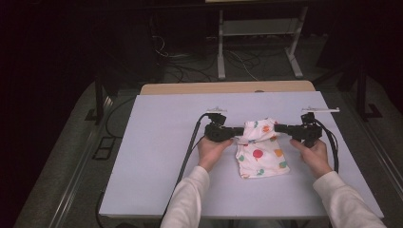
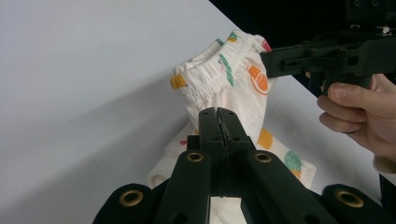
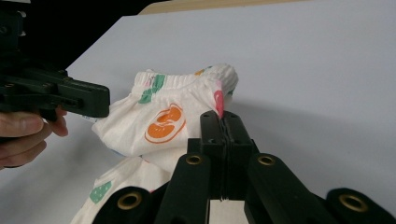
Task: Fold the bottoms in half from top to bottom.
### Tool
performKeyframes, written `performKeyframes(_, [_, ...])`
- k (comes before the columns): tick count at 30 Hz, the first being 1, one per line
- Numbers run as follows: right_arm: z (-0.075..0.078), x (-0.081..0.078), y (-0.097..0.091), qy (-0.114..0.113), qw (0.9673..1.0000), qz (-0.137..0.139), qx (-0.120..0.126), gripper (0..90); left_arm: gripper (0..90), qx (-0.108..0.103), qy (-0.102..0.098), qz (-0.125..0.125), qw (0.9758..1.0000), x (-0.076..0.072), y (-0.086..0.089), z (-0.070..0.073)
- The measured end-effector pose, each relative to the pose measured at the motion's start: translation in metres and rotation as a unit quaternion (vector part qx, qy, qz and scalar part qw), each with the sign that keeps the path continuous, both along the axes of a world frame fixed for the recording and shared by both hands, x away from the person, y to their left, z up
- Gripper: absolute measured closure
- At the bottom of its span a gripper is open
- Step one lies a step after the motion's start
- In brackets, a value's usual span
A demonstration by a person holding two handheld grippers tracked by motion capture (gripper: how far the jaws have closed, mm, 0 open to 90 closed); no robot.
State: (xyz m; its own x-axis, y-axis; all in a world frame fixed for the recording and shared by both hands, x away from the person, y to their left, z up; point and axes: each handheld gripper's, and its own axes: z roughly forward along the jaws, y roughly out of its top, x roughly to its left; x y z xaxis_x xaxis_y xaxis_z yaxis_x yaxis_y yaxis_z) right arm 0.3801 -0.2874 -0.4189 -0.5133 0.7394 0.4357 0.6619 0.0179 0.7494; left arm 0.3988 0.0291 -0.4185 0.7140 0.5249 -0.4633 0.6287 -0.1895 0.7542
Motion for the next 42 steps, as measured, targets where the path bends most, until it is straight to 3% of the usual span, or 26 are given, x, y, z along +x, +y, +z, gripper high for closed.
performKeyframes(42, [-0.012,-0.032,0.005,0.023,0.9993,0.021,-0.019,87.6,88.5,0.014,0.003,-0.028,0.9995,-0.031,0.004,-0.012])
